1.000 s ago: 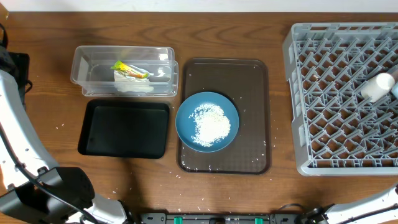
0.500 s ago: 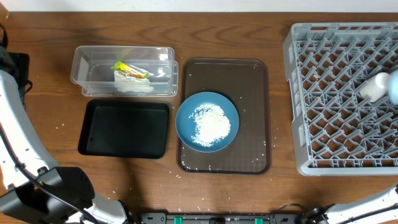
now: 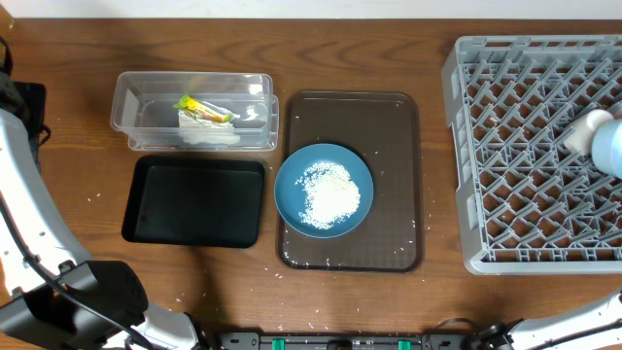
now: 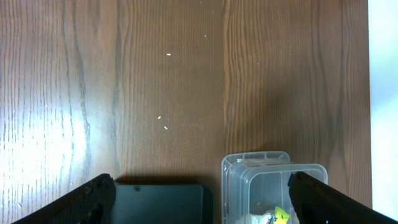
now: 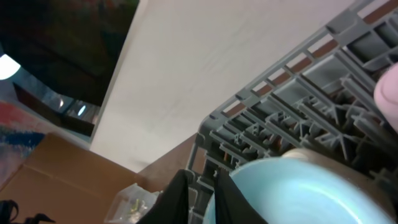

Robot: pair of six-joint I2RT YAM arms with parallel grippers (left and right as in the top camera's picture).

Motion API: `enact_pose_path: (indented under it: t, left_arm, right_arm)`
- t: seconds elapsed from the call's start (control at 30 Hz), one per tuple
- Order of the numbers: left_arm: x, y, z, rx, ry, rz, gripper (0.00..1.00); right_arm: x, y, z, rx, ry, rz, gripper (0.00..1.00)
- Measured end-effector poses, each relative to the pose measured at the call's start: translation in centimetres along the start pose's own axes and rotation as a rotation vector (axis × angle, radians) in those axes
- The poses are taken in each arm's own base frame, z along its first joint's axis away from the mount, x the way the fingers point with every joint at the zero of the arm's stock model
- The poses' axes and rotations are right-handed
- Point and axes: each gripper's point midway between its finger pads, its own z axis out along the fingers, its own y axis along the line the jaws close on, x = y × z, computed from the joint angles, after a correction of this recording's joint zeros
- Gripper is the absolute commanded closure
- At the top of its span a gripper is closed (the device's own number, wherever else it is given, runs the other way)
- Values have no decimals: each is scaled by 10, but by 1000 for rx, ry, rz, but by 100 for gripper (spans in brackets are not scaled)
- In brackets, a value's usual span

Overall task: Sort waste into correct bins and load items into the dishwasher rack
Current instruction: 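Lower the light blue bowl into the right side of the rack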

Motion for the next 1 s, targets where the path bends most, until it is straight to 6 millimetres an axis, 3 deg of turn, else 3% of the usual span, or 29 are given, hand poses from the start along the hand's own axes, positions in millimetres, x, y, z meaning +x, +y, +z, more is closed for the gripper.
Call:
enact_pose_path:
  t: [0.07,0.17,0.2,0.23,0.27,0.3,0.37,0.47,0.53,0.6,0.7,0.83,0.93,1.0]
  left_arm:
    - [0,0,0,0,0,0,8]
    - [0,0,0,0,0,0,8]
    - [0,0,0,0,0,0,8]
    - [0,0,0,0,0,0,8]
    - [0,0,0,0,0,0,8]
    - [0,0,0,0,0,0,8]
    - [0,0,0,0,0,0,8]
    - [0,0,0,0,0,0,8]
    - [0,0,0,0,0,0,8]
    - [0,0,0,0,0,0,8]
    - [0,0,0,0,0,0,8]
    - [0,0,0,0,-1,0,8]
    - [0,0,0,1,0,0,8]
    - [0,0,0,0,0,0,8]
  right_arm:
    - [-6,7,0,7,-8,-11,76]
    - [-23,38,-1,20,-29,-67,52]
    - [-30,56,-1,25,-39,-99,41]
    - [-36,73,-1,26,-46,-125,16]
    - [-41,94,-1,26,-53,-155,1]
    - [-46,120,0,25,-61,-199,1]
    - [-47,153,4,15,-60,-255,1]
    - [-45,192,17,-7,-54,-304,1]
    - [-43,203,27,-16,-57,-312,1]
    - [-45,206,39,-13,-77,-288,1]
    - [-49,192,51,33,-121,-169,1]
    - [-43,145,62,210,-184,66,1]
    - [-15,101,65,429,-166,206,1]
    - [4,84,66,558,-123,233,1]
